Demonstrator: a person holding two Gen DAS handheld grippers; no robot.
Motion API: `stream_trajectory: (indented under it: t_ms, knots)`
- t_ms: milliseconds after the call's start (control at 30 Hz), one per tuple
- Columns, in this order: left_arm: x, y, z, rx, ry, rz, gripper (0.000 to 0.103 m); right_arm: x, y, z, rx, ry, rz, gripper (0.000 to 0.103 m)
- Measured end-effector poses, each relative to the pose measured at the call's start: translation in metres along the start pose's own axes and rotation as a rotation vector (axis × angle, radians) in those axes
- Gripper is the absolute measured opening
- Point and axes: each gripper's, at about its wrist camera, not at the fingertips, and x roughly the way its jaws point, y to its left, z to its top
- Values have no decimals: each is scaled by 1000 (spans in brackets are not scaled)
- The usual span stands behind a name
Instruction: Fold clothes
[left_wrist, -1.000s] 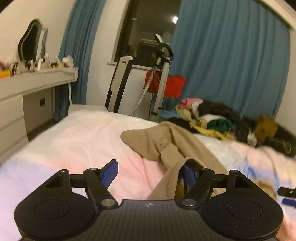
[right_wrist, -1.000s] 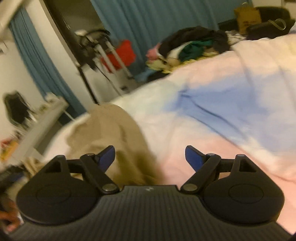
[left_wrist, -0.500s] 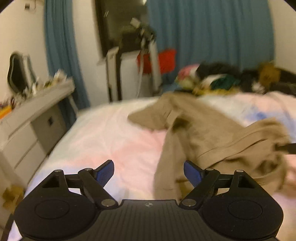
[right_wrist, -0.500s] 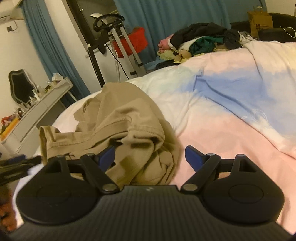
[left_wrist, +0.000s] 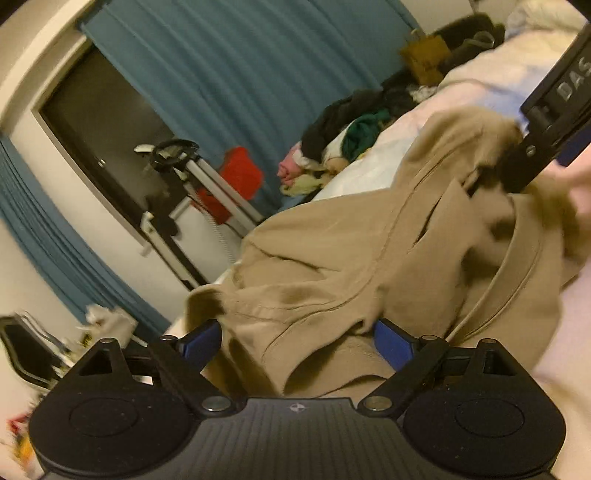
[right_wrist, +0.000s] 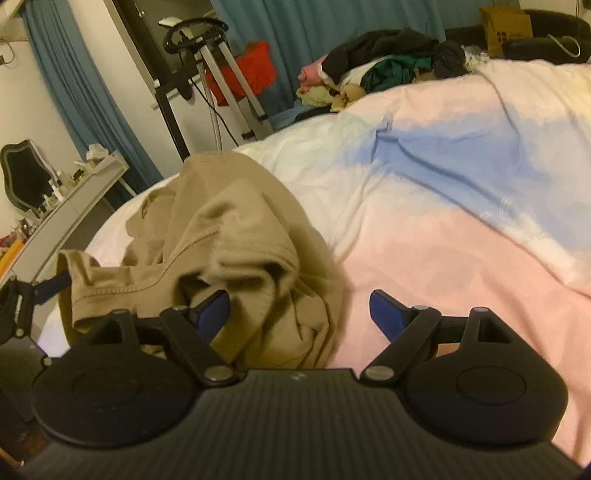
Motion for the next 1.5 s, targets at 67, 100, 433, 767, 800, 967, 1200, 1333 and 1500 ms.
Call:
stream_trajectory:
  t_ms: [67,100,433,767,800,967,1200,1333,1500]
  knots:
    - [0,5,3,-10,-26,63,93,5,0,-1,-9,9,2,84]
    - [0,9,5,-19,-40,107,93,7,1,-2,-20,13,0,84]
    - [-8,55,5,-185,-42,226,93,10,-1,-6,-30,20,-34,84]
    - [57,63,1,-218,86,162,92,-1,11,-7,-103,-40,-63,84]
    - [60,73,-1,-277,104,168,92,-1,11,-7,-106,-45,-62,84]
    - [49,99,-11,-365,94,220,93,-1,14,-7,-119,-66,-57,84]
    - [-10,120,-2,-422,-58,290,93,-13,14,-5,-115,-142,-32,84]
    - [-50,118,3,-364,-140,334,93,-31,20,-5,-152,-229,-42,84]
    - [-82,120,1,-409,-151,312,93,-40,42,-9,-274,-293,-33,84]
